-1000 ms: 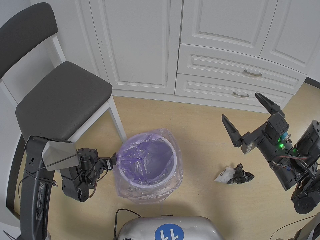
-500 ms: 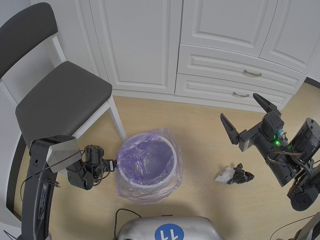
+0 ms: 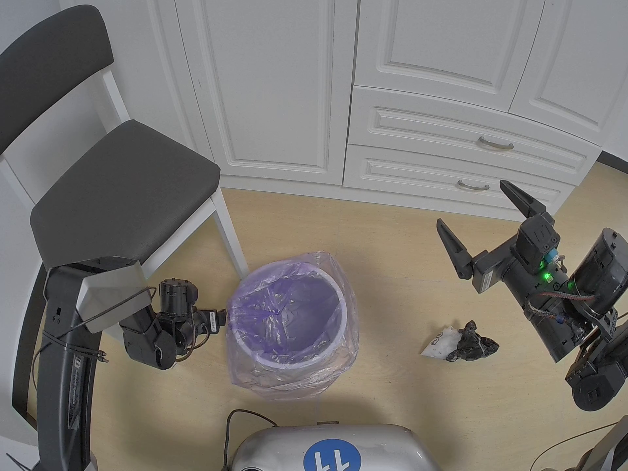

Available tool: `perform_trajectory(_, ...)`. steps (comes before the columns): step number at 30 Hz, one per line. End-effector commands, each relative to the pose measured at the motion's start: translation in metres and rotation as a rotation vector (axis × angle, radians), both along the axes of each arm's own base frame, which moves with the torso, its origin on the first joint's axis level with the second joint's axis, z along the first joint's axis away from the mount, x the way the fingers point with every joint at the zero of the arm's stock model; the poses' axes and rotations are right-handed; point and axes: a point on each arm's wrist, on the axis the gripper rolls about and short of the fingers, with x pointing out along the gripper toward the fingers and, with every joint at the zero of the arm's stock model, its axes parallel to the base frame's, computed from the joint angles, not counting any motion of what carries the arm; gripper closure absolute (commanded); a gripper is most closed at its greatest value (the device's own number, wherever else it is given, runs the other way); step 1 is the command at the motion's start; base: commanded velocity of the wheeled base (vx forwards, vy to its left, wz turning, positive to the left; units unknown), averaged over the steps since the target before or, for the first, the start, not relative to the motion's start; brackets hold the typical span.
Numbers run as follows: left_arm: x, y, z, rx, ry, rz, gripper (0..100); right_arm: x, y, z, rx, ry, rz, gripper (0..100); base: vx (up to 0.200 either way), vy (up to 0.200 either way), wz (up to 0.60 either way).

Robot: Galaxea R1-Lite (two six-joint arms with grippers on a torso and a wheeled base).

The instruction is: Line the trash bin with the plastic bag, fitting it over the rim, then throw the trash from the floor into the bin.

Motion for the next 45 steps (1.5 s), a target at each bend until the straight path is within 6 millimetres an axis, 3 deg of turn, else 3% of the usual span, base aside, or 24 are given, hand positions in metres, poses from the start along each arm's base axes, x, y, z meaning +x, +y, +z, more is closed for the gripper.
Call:
perform_trajectory(1,-0.041,0.006,0.050,0.047,-0.008,-0.029,0,-0.008,-0.005,0.011,0.029,-0.045,0.000,0,0.000,0.000,0.00)
perform_trajectory(7,-0.081,0.003,0.088,0.099,-0.073,-0.089,0,-0.017,-0.012,0.021,0.050,-0.075,-0.007,0,0.000,0.000,0.00)
perform_trajectory(11,-0.098,-0.016,0.112,0.103,-0.131,-0.162,0,-0.021,-0.014,0.023,0.056,-0.085,-0.007,0,0.000,0.000,0.00)
perform_trajectory(14,-0.100,-0.036,0.117,0.095,-0.154,-0.219,0,-0.022,-0.015,0.024,0.056,-0.086,-0.009,0,0.000,0.000,0.00)
perform_trajectory(19,-0.081,-0.061,0.097,0.106,-0.142,-0.266,0,-0.013,-0.012,0.013,0.023,-0.044,-0.015,0,0.000,0.000,0.00)
perform_trajectory(28,-0.032,-0.076,0.062,0.222,-0.137,-0.222,0,0.001,-0.012,0.002,0.001,-0.013,-0.048,0,0.000,0.000,0.00)
perform_trajectory(45,0.006,-0.078,0.067,0.166,-0.230,-0.112,0,0.008,-0.017,0.003,0.005,-0.017,-0.079,0,0.000,0.000,0.00)
